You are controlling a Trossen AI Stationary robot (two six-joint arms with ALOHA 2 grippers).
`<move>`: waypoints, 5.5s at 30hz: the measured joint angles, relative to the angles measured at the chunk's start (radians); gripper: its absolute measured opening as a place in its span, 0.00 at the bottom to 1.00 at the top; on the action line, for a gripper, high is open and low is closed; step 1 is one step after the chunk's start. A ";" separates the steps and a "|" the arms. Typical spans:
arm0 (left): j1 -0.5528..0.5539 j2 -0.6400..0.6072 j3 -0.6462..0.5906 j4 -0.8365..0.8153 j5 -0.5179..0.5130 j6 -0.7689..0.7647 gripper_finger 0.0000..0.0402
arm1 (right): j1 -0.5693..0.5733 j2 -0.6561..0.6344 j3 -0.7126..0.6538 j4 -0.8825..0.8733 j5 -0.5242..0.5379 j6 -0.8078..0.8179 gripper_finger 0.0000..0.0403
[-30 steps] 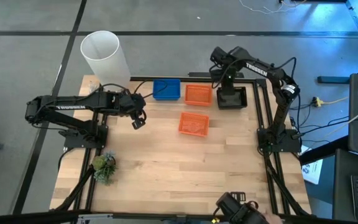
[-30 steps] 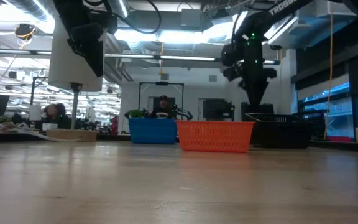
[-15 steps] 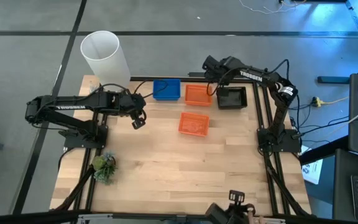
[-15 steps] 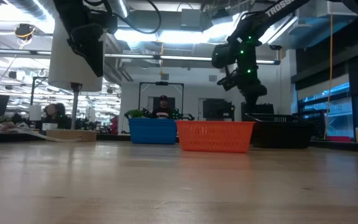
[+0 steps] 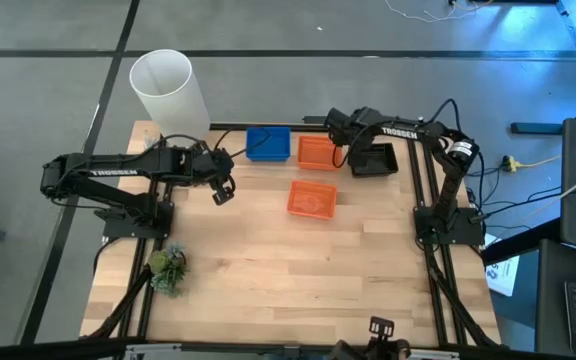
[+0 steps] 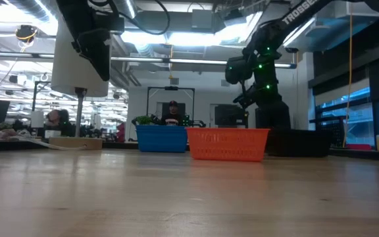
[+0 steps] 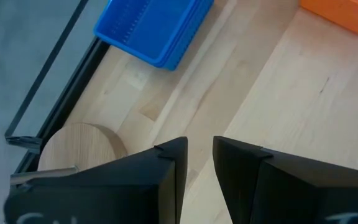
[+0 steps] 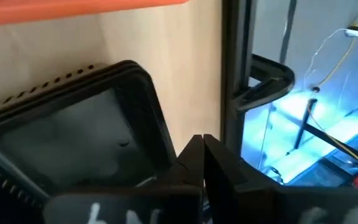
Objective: Stack baskets by color
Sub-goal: Stack the black bin on top of the stacked black bins, then stack the orange bin on top of the stacked orange bins, then adjust the stacked black bins
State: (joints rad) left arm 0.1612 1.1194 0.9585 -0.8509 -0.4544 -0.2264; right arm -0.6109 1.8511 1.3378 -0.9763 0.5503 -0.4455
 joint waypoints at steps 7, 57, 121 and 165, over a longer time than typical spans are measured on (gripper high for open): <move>0.000 0.000 0.000 0.000 0.001 -0.006 0.17 | 0.007 -0.033 0.046 -0.006 -0.004 -0.002 0.00; 0.000 0.000 0.000 -0.003 0.003 -0.006 0.17 | 0.317 0.161 0.163 0.044 -0.593 0.266 0.09; 0.000 0.000 0.000 -0.001 0.000 -0.010 0.17 | -0.073 0.190 0.530 -0.140 -0.684 -0.214 0.33; -0.092 -0.248 -0.199 0.206 0.091 -0.159 0.17 | 0.125 -0.507 -0.513 0.239 -0.821 0.523 0.34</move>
State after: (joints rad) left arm 0.0689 0.8711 0.7593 -0.6450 -0.3634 -0.3851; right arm -0.4861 1.3438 0.8244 -0.7377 -0.2706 0.0779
